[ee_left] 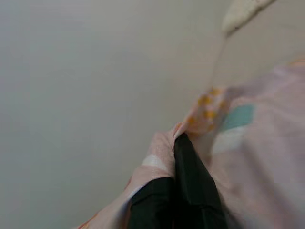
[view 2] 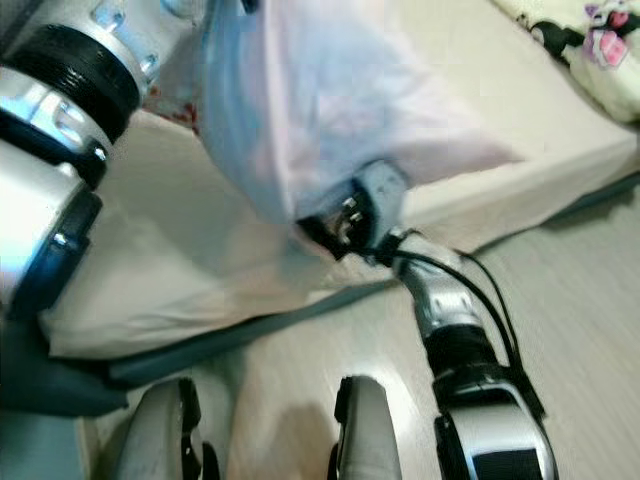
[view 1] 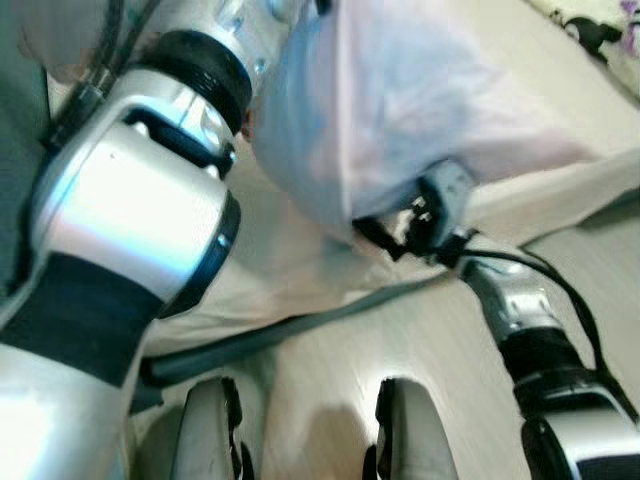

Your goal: Clean up the room

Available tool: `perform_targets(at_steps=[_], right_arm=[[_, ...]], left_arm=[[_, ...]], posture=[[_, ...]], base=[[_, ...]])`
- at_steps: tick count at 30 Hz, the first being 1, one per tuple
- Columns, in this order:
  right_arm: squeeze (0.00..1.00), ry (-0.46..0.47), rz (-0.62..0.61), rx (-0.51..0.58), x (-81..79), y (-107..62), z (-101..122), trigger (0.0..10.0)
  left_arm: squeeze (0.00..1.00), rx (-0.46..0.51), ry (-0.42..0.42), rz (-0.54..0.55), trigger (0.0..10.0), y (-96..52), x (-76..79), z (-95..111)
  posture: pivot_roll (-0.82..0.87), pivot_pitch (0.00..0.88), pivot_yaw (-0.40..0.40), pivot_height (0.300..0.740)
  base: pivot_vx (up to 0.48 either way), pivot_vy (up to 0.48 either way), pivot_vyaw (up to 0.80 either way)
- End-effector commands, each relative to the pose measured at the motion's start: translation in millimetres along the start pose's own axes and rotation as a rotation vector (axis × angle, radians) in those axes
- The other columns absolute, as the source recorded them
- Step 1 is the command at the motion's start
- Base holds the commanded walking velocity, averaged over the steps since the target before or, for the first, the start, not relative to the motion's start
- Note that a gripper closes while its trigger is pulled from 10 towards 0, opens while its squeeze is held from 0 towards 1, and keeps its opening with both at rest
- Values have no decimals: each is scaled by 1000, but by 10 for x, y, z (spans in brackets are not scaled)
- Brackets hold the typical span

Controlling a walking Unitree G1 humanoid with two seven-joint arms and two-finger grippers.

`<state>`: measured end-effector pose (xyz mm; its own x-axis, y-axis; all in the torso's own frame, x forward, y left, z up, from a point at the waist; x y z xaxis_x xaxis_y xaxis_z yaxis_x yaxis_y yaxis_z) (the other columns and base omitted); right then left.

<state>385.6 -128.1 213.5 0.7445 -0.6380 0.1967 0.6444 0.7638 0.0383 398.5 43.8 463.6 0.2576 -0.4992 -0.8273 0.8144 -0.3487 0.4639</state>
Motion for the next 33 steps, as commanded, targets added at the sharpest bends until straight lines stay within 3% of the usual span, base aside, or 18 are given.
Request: perform_targets(at_steps=[1, 9, 10, 12, 14, 15, 16, 17, 18, 19, 20, 24, 25, 27, 28, 30, 31, 33], right_arm=[[0, -28, 42, 5, -46, 60, 39, 10000], [0, 9, 153, -26, -150, 371, 173, 10000], [0, 57, 201, 47, -239, 545, 386, 10000], [0, 57, 201, 47, -239, 545, 386, 10000], [0, 93, 242, 99, -312, 654, 546, 10000], [0, 144, 255, 208, -328, 737, 821, 10000], [0, 144, 255, 208, -328, 737, 821, 10000], [0, 213, 277, 312, -325, 779, 1073, 10000], [0, 213, 277, 312, -325, 779, 1073, 10000], [0, 267, 282, 379, -300, 787, 1224, 10000], [0, 267, 282, 379, -300, 787, 1224, 10000], [0, 272, 234, 374, -238, 787, 1211, 10000], [0, 249, 216, 294, -225, 757, 1005, 10000], [0, 183, 202, 83, -216, 626, 471, 10000], [855, 204, 183, 22, -199, 554, 277, 10000], [855, 223, 168, -6, -184, 509, 178, 10000], [1000, 257, 111, -15, -137, 447, 75, 10000], [1000, 385, 22, 63, -10, 287, -15, 10000]], left_arm=[[0, 92, -34, 48, 0, 37, -126, 276], [0, 21, -132, 96, 0, 25, -189, 130], [0, -27, -114, 153, 0, 7, -259, 17], [0, -27, -114, 153, 0, 7, -259, 17], [0, -60, -107, 192, 0, -9, -313, -61], [0, -81, -40, 262, 0, -31, -435, -113], [0, -81, -40, 262, 0, -31, -435, -113], [0, -76, -2, 283, 5098, -35, -482, -104], [0, -76, -2, 283, 5098, -35, -482, -104], [0, -64, 18, 210, 10000, -18, -383, -79], [0, -64, 18, 210, 10000, -18, -383, -79], [0, -61, -134, 6, 10000, -10, -19, -98], [1000, -77, -241, -91, 10000, -42, 205, -177], [1000, -113, -345, -208, 10000, -141, 570, -354], [1000, -136, -382, -235, 10000, -187, 694, -430], [1000, -149, -400, -246, 10000, -212, 759, -467], [1000, -184, -480, -249, 10000, -247, 836, -528], [1000, -224, -643, -243, 10000, -306, 976, -598]], posture=[[51, 161, 2, 579], [65, 156, -6, 579], [71, 156, -7, 579], [71, 156, -7, 579], [71, 156, -7, 579], [68, 154, -3, 579], [68, 154, -3, 579], [68, 149, 2, 579], [68, 149, 2, 579], [68, 149, 2, 579], [68, 149, 2, 579], [77, 147, -4, 579], [78, 152, -5, 579], [78, 154, -9, 579], [78, 154, -9, 579], [73, 157, -13, 579], [72, 160, -11, 579], [73, 163, -10, 579]], base=[[0, 0, 0], [0, 0, 0], [0, 0, 0], [0, 0, 0], [0, 0, 0], [0, 0, 0], [0, 0, 0], [0, 0, 0], [0, 0, 0], [0, 0, 0], [0, 0, 0], [0, 0, 0], [0, 0, 0], [0, 0, 0], [0, 0, 0], [0, 0, 0], [0, 0, 0], [0, 0, 0]])
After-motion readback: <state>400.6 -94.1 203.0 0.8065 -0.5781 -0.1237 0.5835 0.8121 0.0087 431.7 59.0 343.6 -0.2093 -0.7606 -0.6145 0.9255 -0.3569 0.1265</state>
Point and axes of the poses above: a point about 5 cm out from each wrist's last joint towards the gripper, its own y axis pointing out of the wrist towards the gripper, its own z axis along the axis of the wrist's last joint, x = y × z, the point moved 1 cm from there along y, pointing out of the wrist towards the gripper, and after that the axes turned 4 degrees about y, right-handed, at the moved point
